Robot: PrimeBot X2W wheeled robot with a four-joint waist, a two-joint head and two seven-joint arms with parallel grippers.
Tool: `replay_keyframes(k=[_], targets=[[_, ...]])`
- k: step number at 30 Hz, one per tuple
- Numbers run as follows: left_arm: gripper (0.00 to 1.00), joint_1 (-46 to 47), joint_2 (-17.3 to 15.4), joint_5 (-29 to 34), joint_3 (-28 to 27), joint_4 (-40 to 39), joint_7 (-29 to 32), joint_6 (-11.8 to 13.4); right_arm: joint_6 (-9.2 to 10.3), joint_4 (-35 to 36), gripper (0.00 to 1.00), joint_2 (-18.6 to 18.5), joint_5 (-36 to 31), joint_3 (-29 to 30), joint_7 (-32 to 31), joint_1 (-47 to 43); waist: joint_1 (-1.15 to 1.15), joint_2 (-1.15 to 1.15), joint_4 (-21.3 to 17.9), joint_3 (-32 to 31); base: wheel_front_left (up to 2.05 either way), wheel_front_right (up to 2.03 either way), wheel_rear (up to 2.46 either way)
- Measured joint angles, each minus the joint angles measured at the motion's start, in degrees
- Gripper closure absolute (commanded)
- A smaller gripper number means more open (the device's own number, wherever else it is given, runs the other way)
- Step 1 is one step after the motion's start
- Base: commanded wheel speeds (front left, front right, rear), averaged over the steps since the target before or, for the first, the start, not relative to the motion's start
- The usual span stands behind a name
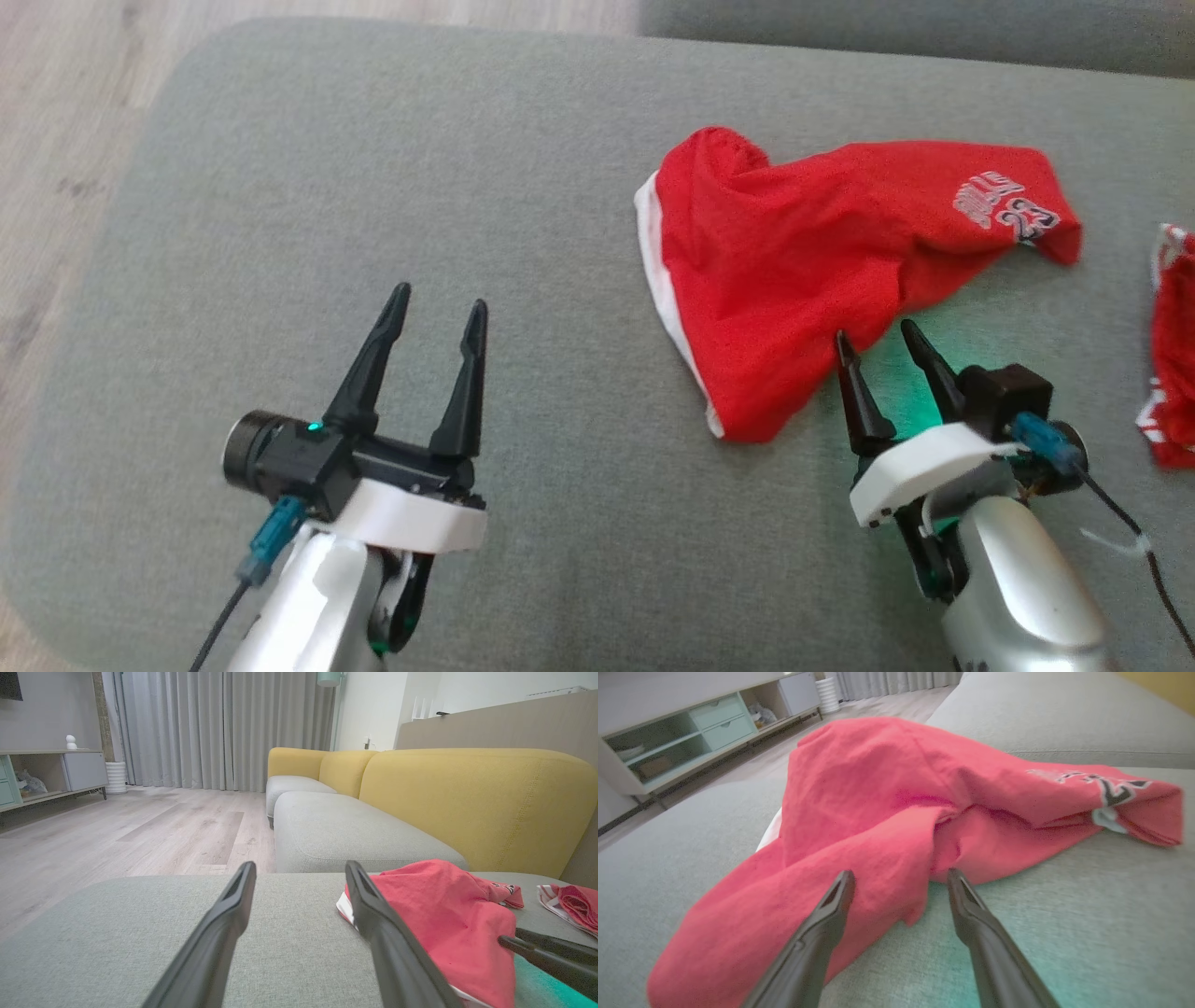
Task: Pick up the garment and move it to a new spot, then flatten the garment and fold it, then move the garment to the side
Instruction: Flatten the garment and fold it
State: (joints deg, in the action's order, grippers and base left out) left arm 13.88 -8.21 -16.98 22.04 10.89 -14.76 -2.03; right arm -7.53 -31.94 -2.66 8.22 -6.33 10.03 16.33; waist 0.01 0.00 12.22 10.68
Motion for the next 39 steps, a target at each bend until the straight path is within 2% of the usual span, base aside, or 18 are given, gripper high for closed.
replay_keyframes(k=[4, 10, 11, 12, 13, 17, 23, 26, 30, 35, 36, 37, 39], targets=[[0.0, 0.3, 1.2, 1.0, -0.6, 0.2, 0.0, -0.7, 0.0, -5.7, 0.0, -0.1, -2.4, 0.6, -1.5, 3.0, 0.0, 0.0, 1.3, 1.1, 0.0, 0.0, 0.0], [0.0, 0.4, 2.1, 2.0, -1.9, 1.0, 0.0, -1.6, 0.0, -11.6, 0.0, -0.3, -2.2, -2.1, -2.1, 7.5, 0.0, 0.0, 2.1, 2.1, 0.0, 0.0, 0.0], [0.0, 0.4, 2.2, 2.0, -2.1, 1.1, 0.0, -1.9, 0.0, -12.3, 0.09, -0.4, -2.2, -2.6, -2.2, 8.2, 0.0, 0.0, 2.0, 2.1, 0.0, 0.0, 0.0], [0.0, 0.4, 2.3, 2.1, -2.3, 1.1, 0.0, -2.1, 0.0, -12.9, 0.72, -0.4, -2.2, -3.0, -2.3, 8.7, 0.0, 0.0, 1.9, 2.0, 0.0, 0.0, 0.0], [0.0, 0.4, 2.4, 2.4, -2.5, 1.2, 0.0, -2.1, 0.0, -13.4, 1.0, -0.4, -2.2, -3.3, -2.3, 9.1, 0.0, 0.0, 1.8, 1.9, 0.0, 0.0, 0.0], [0.0, 0.4, 3.0, 2.9, -3.5, 1.4, 0.0, -2.4, 0.0, -14.8, 1.0, -0.3, -2.2, -3.1, -1.3, 9.2, 0.0, 0.0, 0.7, 1.3, 0.0, 0.0, 0.0], [0.0, -0.1, 3.3, 3.4, -4.2, 1.8, 0.0, -3.1, 0.0, -14.1, 1.0, -0.4, -5.6, 2.2, 0.1, 7.4, 0.0, 0.0, -2.1, -0.5, 0.0, 0.0, 0.0], [0.0, -0.5, 3.5, 3.5, -4.5, 1.9, 0.0, -3.1, 0.0, -11.5, 1.0, -0.4, -10.5, 6.2, -0.6, 4.9, 0.0, 0.0, -3.7, -1.7, 0.0, 0.0, 0.0], [0.0, -1.6, 3.8, 4.0, -4.7, 1.9, 0.0, -3.5, 0.0, -6.1, 1.0, -1.2, -16.2, 10.1, -4.6, 1.2, -0.01, 0.0, -5.7, -3.4, 0.0, 0.0, 0.0], [0.0, -2.2, 4.3, 4.0, -4.7, 2.0, 0.0, -3.5, 0.0, 1.1, 1.0, -3.6, -19.8, 14.2, -9.8, -1.2, -0.01, 0.0, -7.5, -4.6, 0.0, 0.0, 0.0], [0.0, -2.2, 4.4, 4.0, -4.7, 2.0, 0.0, -3.6, -0.01, 2.4, 0.76, -4.2, -20.6, 14.9, -10.4, -1.5, -0.01, 0.0, -7.6, -4.6, 0.0, 0.0, 0.0], [0.0, -2.2, 4.4, 4.0, -4.7, 2.0, 0.0, -3.6, -0.01, 2.4, 0.0, -4.2, -20.6, 14.9, -10.4, -1.5, -0.01, 0.0, -7.6, -4.6, 0.0, 0.0, 0.0], [0.0, -2.2, 4.5, 4.0, -4.6, 2.0, 0.0, -3.6, 0.0, 5.3, 0.0, -4.7, -22.5, 16.8, -11.0, -1.9, -0.01, 0.0, -7.8, -4.4, 0.0, 0.0, 0.0]])
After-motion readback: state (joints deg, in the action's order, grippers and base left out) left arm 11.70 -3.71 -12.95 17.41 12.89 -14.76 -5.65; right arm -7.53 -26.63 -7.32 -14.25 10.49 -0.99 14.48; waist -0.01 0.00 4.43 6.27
